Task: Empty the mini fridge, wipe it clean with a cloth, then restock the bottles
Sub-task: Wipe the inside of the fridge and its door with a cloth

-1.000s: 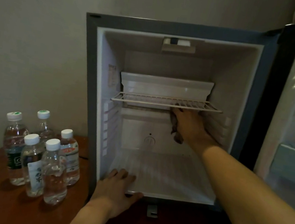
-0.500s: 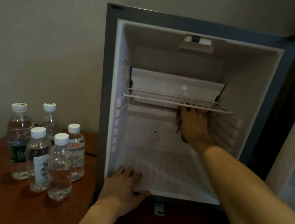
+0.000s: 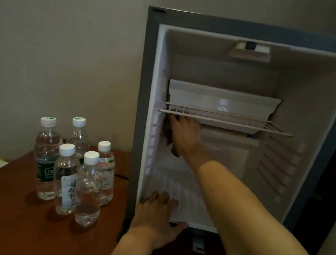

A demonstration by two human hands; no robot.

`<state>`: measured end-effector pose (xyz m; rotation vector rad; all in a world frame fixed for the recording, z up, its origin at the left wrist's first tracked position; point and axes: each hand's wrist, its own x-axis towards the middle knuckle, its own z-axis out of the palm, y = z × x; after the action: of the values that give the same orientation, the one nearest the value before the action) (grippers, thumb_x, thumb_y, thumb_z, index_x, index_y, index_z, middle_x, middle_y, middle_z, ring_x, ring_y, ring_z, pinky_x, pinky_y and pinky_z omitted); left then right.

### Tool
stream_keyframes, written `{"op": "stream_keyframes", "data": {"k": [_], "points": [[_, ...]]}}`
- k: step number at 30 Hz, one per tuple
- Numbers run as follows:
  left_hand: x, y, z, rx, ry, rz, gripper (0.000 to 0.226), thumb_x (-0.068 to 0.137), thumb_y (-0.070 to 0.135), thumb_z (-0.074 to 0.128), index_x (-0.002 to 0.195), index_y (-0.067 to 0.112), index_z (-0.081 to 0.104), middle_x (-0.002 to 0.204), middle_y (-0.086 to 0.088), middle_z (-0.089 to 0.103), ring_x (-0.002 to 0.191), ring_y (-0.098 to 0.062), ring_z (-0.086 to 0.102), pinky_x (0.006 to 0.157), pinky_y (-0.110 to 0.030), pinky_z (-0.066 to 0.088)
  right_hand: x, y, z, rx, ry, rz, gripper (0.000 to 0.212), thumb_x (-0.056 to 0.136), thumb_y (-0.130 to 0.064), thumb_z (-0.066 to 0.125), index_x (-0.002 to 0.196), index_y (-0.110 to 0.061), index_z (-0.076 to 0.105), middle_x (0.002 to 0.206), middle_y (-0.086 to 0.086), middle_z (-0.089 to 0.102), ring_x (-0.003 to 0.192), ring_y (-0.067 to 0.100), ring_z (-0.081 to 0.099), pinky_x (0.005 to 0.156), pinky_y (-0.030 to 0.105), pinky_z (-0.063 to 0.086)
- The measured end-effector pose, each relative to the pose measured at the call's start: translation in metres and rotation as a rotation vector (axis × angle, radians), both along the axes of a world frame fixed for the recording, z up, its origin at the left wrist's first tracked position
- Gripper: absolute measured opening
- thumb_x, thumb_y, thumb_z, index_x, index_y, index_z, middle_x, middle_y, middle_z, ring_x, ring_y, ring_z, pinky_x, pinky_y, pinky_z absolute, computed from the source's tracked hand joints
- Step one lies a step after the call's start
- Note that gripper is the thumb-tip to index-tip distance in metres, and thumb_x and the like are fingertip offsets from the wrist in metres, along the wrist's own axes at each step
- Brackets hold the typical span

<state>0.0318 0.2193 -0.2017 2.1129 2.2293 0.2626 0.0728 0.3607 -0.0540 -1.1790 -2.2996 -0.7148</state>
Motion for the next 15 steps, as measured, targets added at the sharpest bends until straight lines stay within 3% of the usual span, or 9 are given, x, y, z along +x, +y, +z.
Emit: {"op": "stream_keyframes", "data": {"k": [3, 6, 11, 13, 15], "points": [[0.000, 0.001, 0.004, -0.018, 0.005, -0.002, 0.074, 0.088, 0.079, 0.041, 0.149, 0.037, 0.038, 0.145, 0.008, 0.038, 0.137, -0.021, 0.032, 0.104, -0.043, 0.041, -0.009, 0.003, -0.005, -0.021, -0.026, 0.021, 0.082, 0.053, -0.019, 0.090, 0.126, -0.014, 0.054, 0.118, 0.011, 0.064, 0.104, 0.034, 0.063, 0.073, 0.042, 0.053], [0.000, 0.000, 0.005, -0.020, -0.002, 0.001, 0.073, 0.088, 0.078, 0.043, 0.149, 0.037, 0.039, 0.146, 0.008, 0.038, 0.138, -0.020, 0.033, 0.106, -0.042, 0.040, 0.001, 0.006, -0.002, 0.005, -0.029, 0.052, 0.074, 0.060, -0.023, 0.087, 0.127, -0.017, 0.056, 0.118, 0.009, 0.065, 0.103, 0.033, 0.064, 0.072, 0.039, 0.051], [0.004, -0.003, 0.006, -0.005, 0.016, 0.022, 0.072, 0.089, 0.077, 0.044, 0.150, 0.039, 0.037, 0.150, 0.010, 0.035, 0.141, -0.019, 0.029, 0.112, -0.044, 0.037, 0.051, 0.014, 0.007, -0.028, -0.016, 0.031, 0.079, 0.068, -0.025, 0.082, 0.138, -0.021, 0.048, 0.120, 0.010, 0.064, 0.104, 0.035, 0.063, 0.074, 0.039, 0.049], [0.006, -0.003, 0.006, 0.009, 0.033, 0.018, 0.072, 0.089, 0.078, 0.043, 0.149, 0.039, 0.038, 0.148, 0.009, 0.038, 0.139, -0.020, 0.032, 0.111, -0.043, 0.038, 0.082, 0.016, 0.008, -0.049, 0.010, 0.016, 0.068, 0.075, -0.022, 0.077, 0.138, -0.020, 0.049, 0.120, 0.011, 0.064, 0.106, 0.036, 0.062, 0.079, 0.039, 0.049], [0.004, -0.004, 0.005, 0.019, 0.040, 0.024, 0.071, 0.089, 0.078, 0.042, 0.148, 0.039, 0.039, 0.146, 0.009, 0.039, 0.137, -0.019, 0.034, 0.111, -0.043, 0.039, 0.112, 0.020, 0.006, -0.070, 0.082, 0.017, 0.045, 0.089, -0.016, 0.062, 0.133, -0.016, 0.054, 0.117, 0.013, 0.063, 0.103, 0.036, 0.061, 0.082, 0.039, 0.048]]}}
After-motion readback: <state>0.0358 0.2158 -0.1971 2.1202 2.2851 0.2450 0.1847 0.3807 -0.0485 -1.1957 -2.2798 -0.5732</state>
